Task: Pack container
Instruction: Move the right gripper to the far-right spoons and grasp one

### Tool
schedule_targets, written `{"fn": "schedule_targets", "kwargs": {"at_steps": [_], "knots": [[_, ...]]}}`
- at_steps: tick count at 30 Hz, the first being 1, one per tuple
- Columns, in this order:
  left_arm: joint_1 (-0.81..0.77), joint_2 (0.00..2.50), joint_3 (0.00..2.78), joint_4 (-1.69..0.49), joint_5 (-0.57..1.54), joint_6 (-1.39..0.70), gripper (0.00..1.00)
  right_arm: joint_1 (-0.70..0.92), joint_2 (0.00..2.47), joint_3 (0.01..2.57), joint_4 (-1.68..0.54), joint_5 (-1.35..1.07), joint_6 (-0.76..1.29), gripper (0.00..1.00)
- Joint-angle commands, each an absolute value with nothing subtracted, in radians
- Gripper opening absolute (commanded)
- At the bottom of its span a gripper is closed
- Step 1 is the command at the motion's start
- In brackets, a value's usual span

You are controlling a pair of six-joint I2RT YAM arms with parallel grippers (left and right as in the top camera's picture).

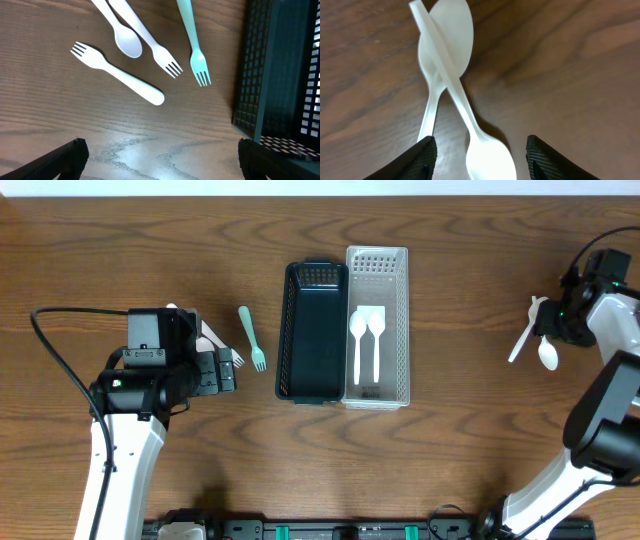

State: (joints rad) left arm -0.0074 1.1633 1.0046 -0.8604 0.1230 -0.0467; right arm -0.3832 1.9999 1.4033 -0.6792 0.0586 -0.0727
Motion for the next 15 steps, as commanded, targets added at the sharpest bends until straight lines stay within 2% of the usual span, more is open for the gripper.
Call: {"fn": "schedule_targets", "kwargs": {"at_steps": [1,6,10,13,15], "knots": [[-0.003,1.163,1.023,-0.863,0.106,-0.03,0.98,-0.386,2.046,1.405,-0.654,0.048,-0.095,0.59],[-0.003,1.163,1.023,-0.863,0.106,-0.03,0.98,-0.386,2.074,1.405,-0.633,0.044,-0.094,0.51],[-0.003,1.163,1.023,-0.863,0.106,-0.03,0.98,-0.385,2.093,1.405,-0.635,0.031,-0.094,0.4],[-0.003,1.163,1.023,-0.863,0.106,-0.03,0.98,-0.385,2.116,1.405,-0.641,0.018,-0.07,0.38],[-0.003,1.163,1.023,-0.863,0.106,-0.03,0.98,-0.385,2.13,1.405,-0.65,0.017,-0.059,0.3]]}}
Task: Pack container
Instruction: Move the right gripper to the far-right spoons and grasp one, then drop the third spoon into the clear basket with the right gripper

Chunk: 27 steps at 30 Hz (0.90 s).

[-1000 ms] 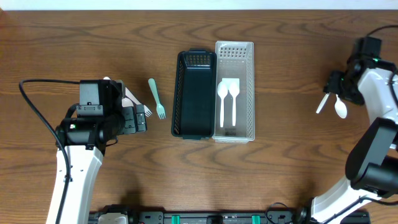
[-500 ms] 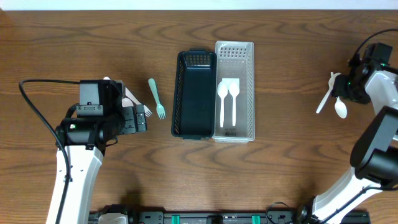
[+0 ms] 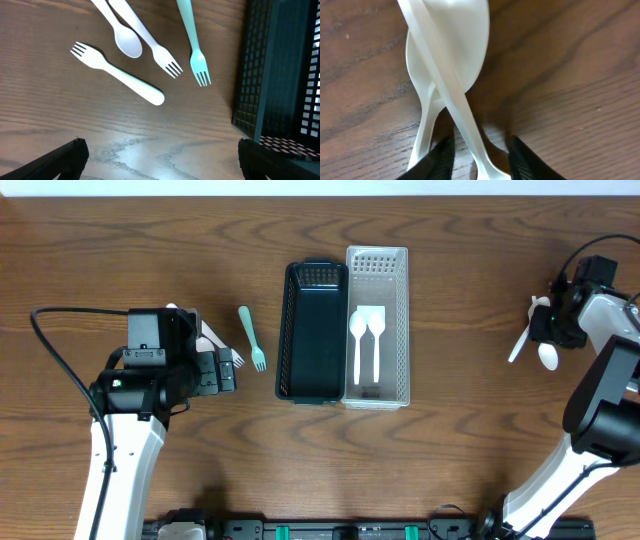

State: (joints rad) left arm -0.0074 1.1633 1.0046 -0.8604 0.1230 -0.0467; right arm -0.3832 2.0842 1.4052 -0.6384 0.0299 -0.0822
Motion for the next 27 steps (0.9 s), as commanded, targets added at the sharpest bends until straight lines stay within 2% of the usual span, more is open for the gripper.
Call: {"fn": "schedule_targets", "kwargs": {"at_steps": [1,4,8,12,18,22,27], "knots": [[-0.003,1.163,1.023,-0.863,0.106,-0.03,0.98,-0.385,2.135,1.405,-0.657,0.018,-0.057,0.25],[-0.003,1.163,1.023,-0.863,0.106,-0.03,0.98,-0.386,2.137,1.405,-0.674,0.022,-0.056,0.15],[-0.003,1.163,1.023,-0.863,0.106,-0.03,0.98,-0.386,2.117,1.42,-0.709,0.022,-0.021,0.13],[-0.003,1.163,1.023,-0.863,0.106,-0.03,0.98,-0.385,2.049,1.495,-0.833,-0.006,0.051,0.01],[-0.003,1.163,1.023,-0.863,0.106,-0.03,0.98,-0.327,1.861,1.607,-1.042,-0.383,0.182,0.01],[-0.003,1.163,1.023,-0.863,0.106,-0.03,0.98,-0.167,1.752,1.606,-1.054,-0.437,0.265,0.01],[-0.003,1.163,1.023,-0.863,0.106,-0.03,0.98,0.103,1.761,1.601,-0.989,-0.316,0.408,0.02]]}}
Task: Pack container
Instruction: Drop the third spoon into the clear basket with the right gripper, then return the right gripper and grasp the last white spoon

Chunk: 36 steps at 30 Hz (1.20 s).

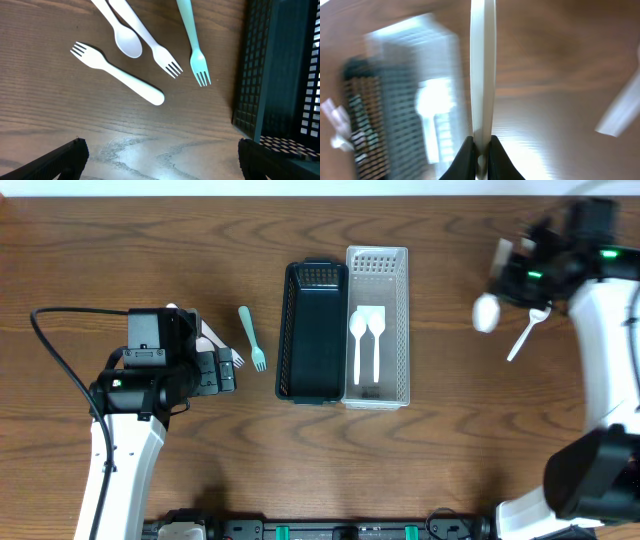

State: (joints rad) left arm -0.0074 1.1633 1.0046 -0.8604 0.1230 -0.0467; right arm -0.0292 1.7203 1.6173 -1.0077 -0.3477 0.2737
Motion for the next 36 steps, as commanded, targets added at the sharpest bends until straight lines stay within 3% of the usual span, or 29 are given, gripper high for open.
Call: {"fn": "schedule_targets", "kwargs": {"at_steps": [1,4,10,11,13,18,25,36], "knots": [[-0.003,1.163,1.023,-0.863,0.106,-0.03,0.98,0.149,1.772,1.596,-0.967,-0.279,0.437,0.01],[-0.003,1.163,1.023,-0.863,0.106,-0.03,0.98,0.311,1.834,1.574,-0.877,-0.164,0.506,0.01],[-0.003,1.163,1.023,-0.863,0.106,-0.03,0.98,0.438,1.985,1.568,-0.796,-0.059,0.571,0.01],[-0.003,1.163,1.023,-0.863,0.106,-0.03,0.98,0.445,2.004,1.568,-0.789,-0.06,0.571,0.07],[-0.003,1.163,1.023,-0.863,0.106,-0.03,0.98,0.456,2.032,1.568,-0.776,-0.06,0.557,0.32],[-0.003,1.163,1.023,-0.863,0.106,-0.03,0.98,0.44,1.976,1.583,-0.767,-0.047,0.442,0.51],[-0.003,1.163,1.023,-0.863,0.106,-0.03,0.98,0.271,1.784,1.586,-0.788,0.141,0.421,0.61],[-0.003,1.163,1.023,-0.863,0.106,-0.03,0.98,-0.222,1.859,1.488,-0.9,0.133,0.499,0.58]]}}
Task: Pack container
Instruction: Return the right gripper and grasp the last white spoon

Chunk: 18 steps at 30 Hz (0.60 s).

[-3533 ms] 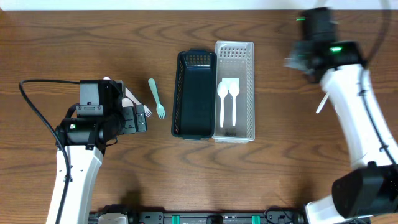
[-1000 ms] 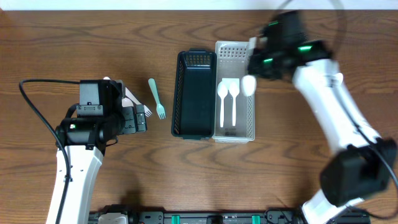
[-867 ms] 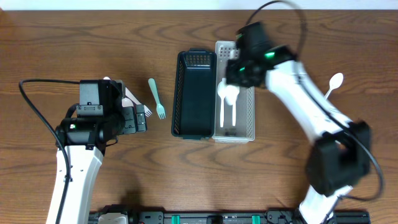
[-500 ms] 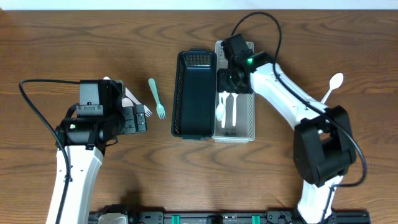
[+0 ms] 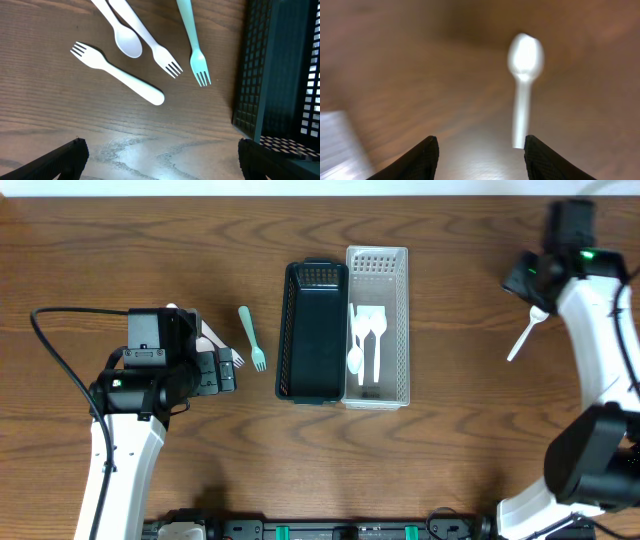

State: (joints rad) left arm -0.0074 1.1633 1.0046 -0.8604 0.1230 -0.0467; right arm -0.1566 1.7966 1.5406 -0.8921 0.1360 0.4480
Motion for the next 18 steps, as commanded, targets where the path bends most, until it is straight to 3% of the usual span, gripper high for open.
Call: {"fn": "schedule_targets", "kwargs": {"at_steps": [1,4,8,18], "knots": [[-0.003,1.163,1.023,-0.863,0.106,-0.03,0.98,-0.253,1.88,1.476,-0.9,0.095,0.505,0.56],[-0.003,1.163,1.023,-0.863,0.106,-0.03,0.98,-0.314,1.94,1.465,-0.905,-0.006,0.5,0.48],[-0.003,1.163,1.023,-0.863,0.106,-0.03,0.98,-0.339,2.017,1.465,-0.875,-0.006,0.5,0.53],[-0.003,1.163,1.023,-0.863,0.106,-0.03,0.98,-0.35,2.122,1.465,-0.749,-0.004,0.5,0.55]]}}
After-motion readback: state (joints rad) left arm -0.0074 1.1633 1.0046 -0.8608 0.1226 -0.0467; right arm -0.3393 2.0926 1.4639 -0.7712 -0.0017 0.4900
